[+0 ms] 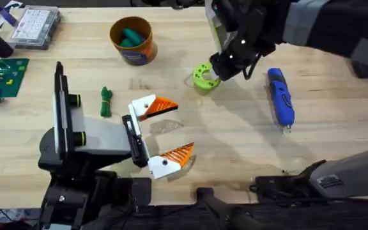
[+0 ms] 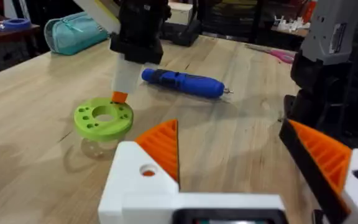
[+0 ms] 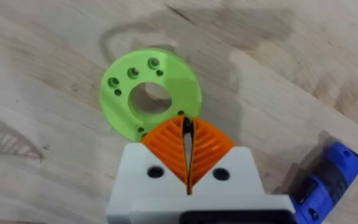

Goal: Pick up the gripper from the table and insert it into the empty holder that is missing its gripper. Then pick up a screw, insert it into the mounting hole, and use the screwdriver to tighten it. Finally, clean up the table by picking up the vegetable and placing it into the bucket.

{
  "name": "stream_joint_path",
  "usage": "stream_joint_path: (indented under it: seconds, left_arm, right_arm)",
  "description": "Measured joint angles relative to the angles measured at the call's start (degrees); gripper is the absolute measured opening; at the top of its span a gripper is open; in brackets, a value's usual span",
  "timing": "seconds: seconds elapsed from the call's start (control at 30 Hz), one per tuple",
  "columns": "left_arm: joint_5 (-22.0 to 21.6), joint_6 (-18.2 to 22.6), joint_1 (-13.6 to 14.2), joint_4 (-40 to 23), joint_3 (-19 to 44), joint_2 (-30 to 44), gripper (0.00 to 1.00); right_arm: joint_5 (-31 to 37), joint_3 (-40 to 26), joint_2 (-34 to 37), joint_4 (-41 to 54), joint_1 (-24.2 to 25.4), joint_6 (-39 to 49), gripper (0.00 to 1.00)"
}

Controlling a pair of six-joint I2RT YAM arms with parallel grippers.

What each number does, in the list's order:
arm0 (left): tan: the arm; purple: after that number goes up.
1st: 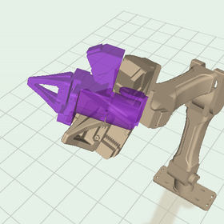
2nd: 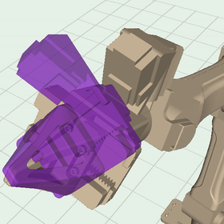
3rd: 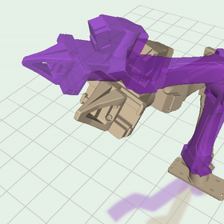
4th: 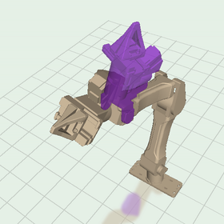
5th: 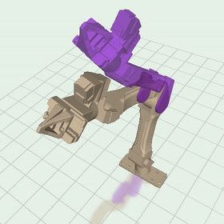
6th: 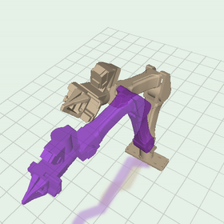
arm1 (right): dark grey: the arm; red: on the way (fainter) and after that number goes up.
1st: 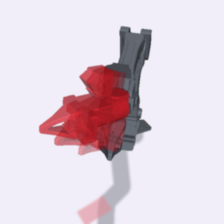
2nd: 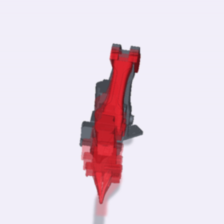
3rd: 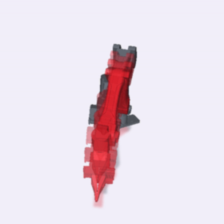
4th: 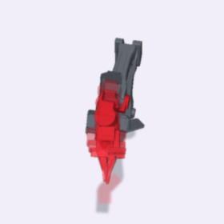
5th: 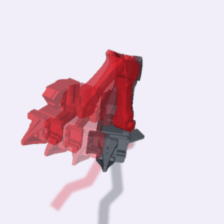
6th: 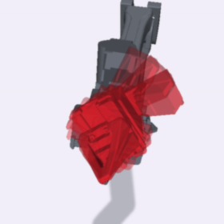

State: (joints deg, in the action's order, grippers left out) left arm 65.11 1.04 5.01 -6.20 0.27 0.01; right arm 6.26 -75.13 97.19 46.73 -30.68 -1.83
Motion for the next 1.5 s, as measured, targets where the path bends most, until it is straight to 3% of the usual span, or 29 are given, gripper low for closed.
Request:
stream_joint_path:
  seconds: [0.23, 0.43, 0.67, 1.07, 1.5]
  left_arm:
    - [-0.01, 0.00, 0.01, 0.00, 0.00, 0.00, 0.986]
    - [-0.01, 0.00, 0.01, 0.00, 0.00, 0.00, 0.986]
    - [-0.01, 0.00, -0.02, 0.00, 0.00, 0.00, 0.987]
    - [-0.01, 0.00, 0.01, 0.00, 0.00, 0.00, 0.986]
    - [-0.01, 0.00, 0.01, 0.00, 0.00, 0.00, 0.986]
  right_arm:
    - [-2.20, 0.28, 2.54, -0.41, -0.16, 6.44, 0.007]
    - [0.36, 0.31, 2.60, -0.65, -0.26, 10.66, 0.007]
    - [-6.21, 0.31, 3.94, -0.59, -0.28, 11.54, 0.007]
    - [1.43, 0.48, 6.38, -0.47, -0.28, 0.98, 0.007]
    - [2.96, 0.48, 6.38, -0.06, -0.28, -2.50, 0.007]
